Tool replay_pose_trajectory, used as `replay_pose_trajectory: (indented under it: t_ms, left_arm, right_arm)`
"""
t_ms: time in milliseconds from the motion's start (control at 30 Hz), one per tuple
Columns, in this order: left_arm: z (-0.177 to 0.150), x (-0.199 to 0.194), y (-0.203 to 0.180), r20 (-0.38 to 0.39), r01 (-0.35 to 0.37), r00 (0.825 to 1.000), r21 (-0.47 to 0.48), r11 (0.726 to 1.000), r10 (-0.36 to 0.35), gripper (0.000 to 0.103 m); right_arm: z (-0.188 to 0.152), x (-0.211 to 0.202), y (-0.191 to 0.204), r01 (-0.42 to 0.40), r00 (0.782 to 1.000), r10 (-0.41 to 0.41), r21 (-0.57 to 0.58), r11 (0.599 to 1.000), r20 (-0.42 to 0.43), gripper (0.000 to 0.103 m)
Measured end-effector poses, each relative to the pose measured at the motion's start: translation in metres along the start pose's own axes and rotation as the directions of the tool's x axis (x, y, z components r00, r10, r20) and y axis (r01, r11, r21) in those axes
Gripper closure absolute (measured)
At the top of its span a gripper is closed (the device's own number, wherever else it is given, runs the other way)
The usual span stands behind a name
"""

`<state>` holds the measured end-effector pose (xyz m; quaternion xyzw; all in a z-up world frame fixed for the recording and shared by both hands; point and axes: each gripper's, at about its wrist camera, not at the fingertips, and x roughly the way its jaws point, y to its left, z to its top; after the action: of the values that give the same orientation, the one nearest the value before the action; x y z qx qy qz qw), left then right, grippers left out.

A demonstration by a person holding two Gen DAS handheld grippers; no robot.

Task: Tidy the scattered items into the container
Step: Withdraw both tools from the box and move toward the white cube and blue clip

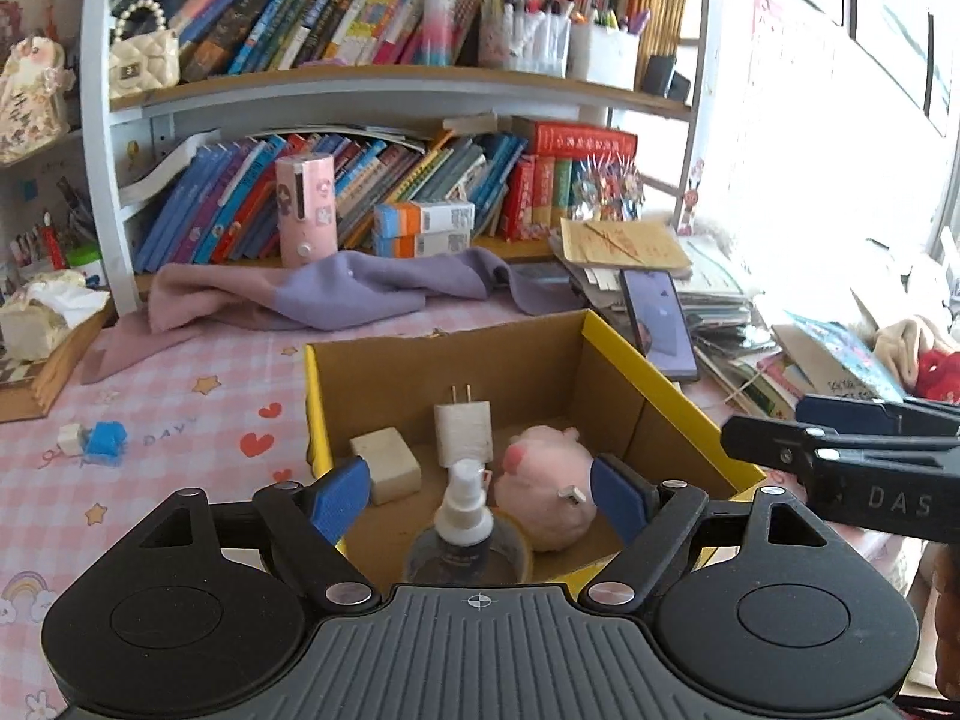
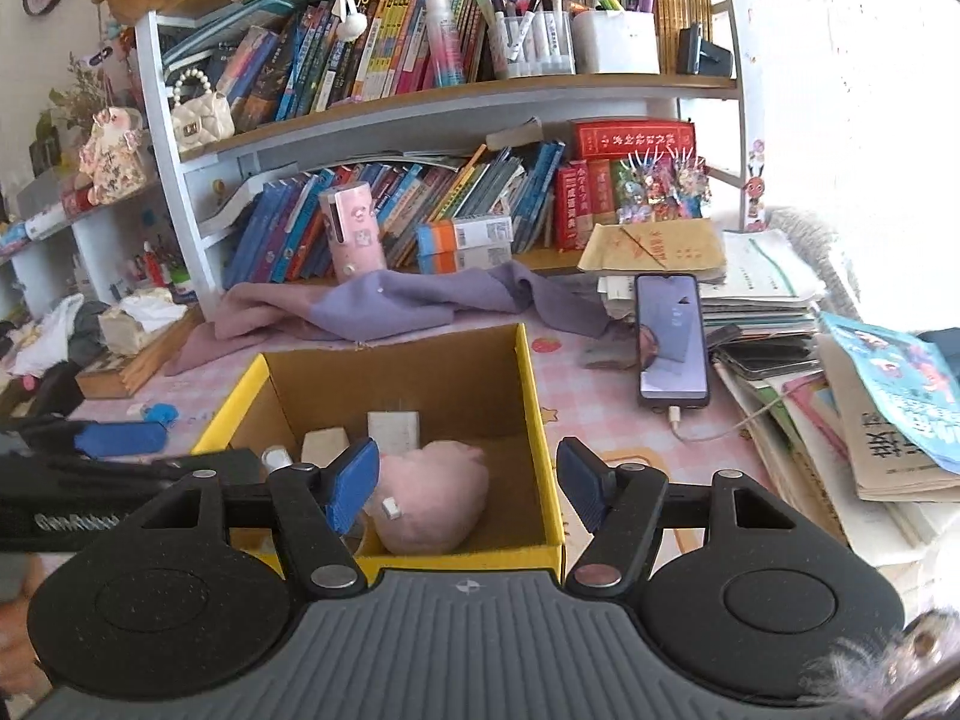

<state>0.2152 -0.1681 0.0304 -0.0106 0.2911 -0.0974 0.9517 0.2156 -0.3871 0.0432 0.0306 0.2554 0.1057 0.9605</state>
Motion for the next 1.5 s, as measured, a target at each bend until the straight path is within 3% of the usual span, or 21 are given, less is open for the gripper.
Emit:
replay_pose_trajectory:
  t_ms: [133,267,433,733,933,1233,1500]
  left_arm:
    - [-0.009,-0.016,0.015,0.014,0.018,1.000,0.020,1.000,-0.018,0.019]
    - [-0.021,-0.041,0.037,0.043,0.027,0.999,0.020,0.999,-0.028,0.018]
    - [-0.042,-0.068,0.070,0.026,0.027,0.999,-0.019,0.999,-0.027,0.015]
    - [-0.089,-0.128,0.120,-0.014,0.006,1.000,-0.041,0.999,-0.007,0.015]
    - [-0.114,-0.156,0.150,-0.105,-0.042,0.994,-0.071,0.997,0.034,0.013]
    - [-0.139,-0.201,0.178,-0.095,-0.065,0.994,-0.097,0.993,0.056,0.012]
    - [-0.152,-0.217,0.190,-0.102,-0.072,0.993,-0.112,0.991,0.061,0.012]
  right_arm:
    - [-0.010,-0.014,0.015,0.062,0.998,-0.062,-0.024,0.998,0.001,0.033]
    - [-0.017,-0.023,0.033,0.081,0.997,-0.082,0.032,0.996,0.003,0.033]
    - [-0.028,-0.037,0.078,0.083,0.997,-0.083,-0.015,0.996,0.010,0.034]
    - [-0.075,-0.061,0.153,0.057,0.993,-0.059,-0.023,0.998,-0.099,0.034]
    - [-0.103,-0.083,0.198,0.029,0.989,-0.032,-0.022,0.999,-0.148,0.034]
    - [-0.115,-0.101,0.248,-0.027,0.986,0.017,-0.058,0.998,-0.165,0.034]
    - [-0.124,-0.108,0.272,-0.057,0.981,0.040,-0.088,0.994,-0.188,0.034]
